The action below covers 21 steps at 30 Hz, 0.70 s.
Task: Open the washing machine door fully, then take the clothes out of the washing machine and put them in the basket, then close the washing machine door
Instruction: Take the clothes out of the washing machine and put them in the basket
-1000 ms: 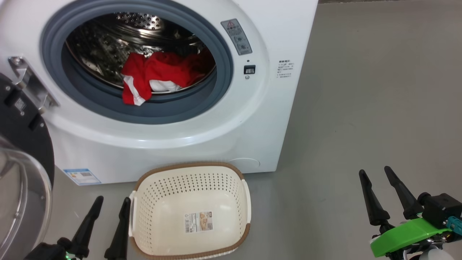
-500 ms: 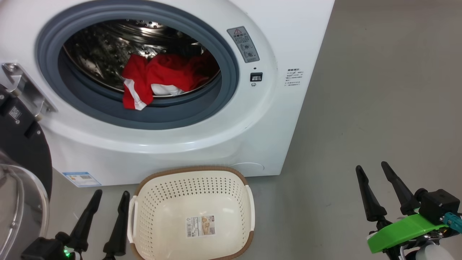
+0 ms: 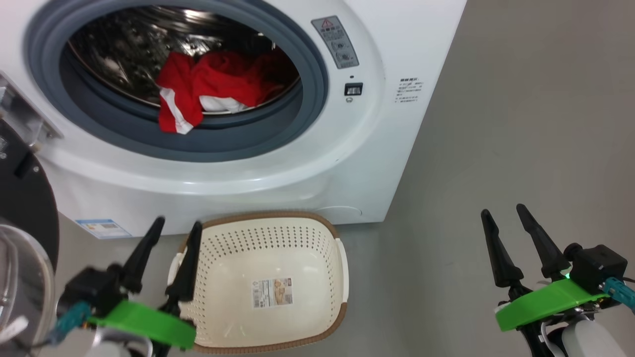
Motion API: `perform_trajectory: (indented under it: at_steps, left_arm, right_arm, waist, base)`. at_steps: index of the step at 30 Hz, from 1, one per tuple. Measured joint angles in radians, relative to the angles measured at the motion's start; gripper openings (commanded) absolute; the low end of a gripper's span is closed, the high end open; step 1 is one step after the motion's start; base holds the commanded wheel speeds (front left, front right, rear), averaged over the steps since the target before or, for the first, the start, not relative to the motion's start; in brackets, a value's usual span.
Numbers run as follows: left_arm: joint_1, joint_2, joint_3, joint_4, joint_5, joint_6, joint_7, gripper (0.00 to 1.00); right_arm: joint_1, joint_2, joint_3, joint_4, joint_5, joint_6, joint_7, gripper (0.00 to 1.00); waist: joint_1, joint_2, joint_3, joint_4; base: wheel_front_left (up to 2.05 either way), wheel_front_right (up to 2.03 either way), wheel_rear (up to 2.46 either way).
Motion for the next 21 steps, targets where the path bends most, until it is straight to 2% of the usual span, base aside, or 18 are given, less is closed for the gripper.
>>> perform_trajectory:
  at_steps: [2, 7, 8, 12, 17, 21]
  left_arm:
    - [-0.034, 0.002, -0.013, 0.025, 0.001, 0.000, 0.000, 1.00]
    - [-0.221, -0.002, -0.041, 0.181, 0.018, 0.000, 0.000, 1.00]
    - [-0.298, -0.004, -0.046, 0.245, 0.026, 0.002, 0.013, 1.00]
    - [-0.415, -0.019, -0.053, 0.329, 0.044, 0.004, 0.032, 1.00]
    - [-0.593, -0.033, -0.058, 0.467, 0.060, 0.028, 0.057, 1.00]
    - [-0.710, -0.033, -0.067, 0.574, 0.073, 0.030, 0.069, 1.00]
  right_arm:
    - [-0.005, 0.003, 0.000, 0.000, 0.000, 0.000, -0.001, 1.00]
    - [-0.038, 0.025, 0.004, -0.003, -0.009, 0.000, -0.002, 1.00]
    - [-0.049, 0.032, 0.008, -0.004, -0.014, 0.000, -0.002, 1.00]
    - [-0.068, 0.044, 0.011, -0.006, -0.017, 0.000, -0.004, 1.00]
    - [-0.100, 0.063, 0.017, -0.007, -0.017, 0.000, -0.005, 1.00]
    - [-0.126, 0.071, 0.028, -0.010, -0.024, 0.000, -0.005, 1.00]
  waist:
    - [0.0000, 0.0000, 0.008, -0.001]
    - [0.0000, 0.0000, 0.052, -0.013]
    - [0.0000, 0.0000, 0.071, -0.019]
    - [0.0000, 0.0000, 0.099, -0.032]
    - [0.0000, 0.0000, 0.145, -0.057]
    - [0.0000, 0.0000, 0.178, -0.080]
  base:
    - [0.00, 0.00, 0.00]
    - [0.00, 0.00, 0.00]
    - [0.00, 0.00, 0.00]
    - [0.00, 0.00, 0.00]
    - [0.00, 0.00, 0.00]
    - [0.00, 0.00, 0.00]
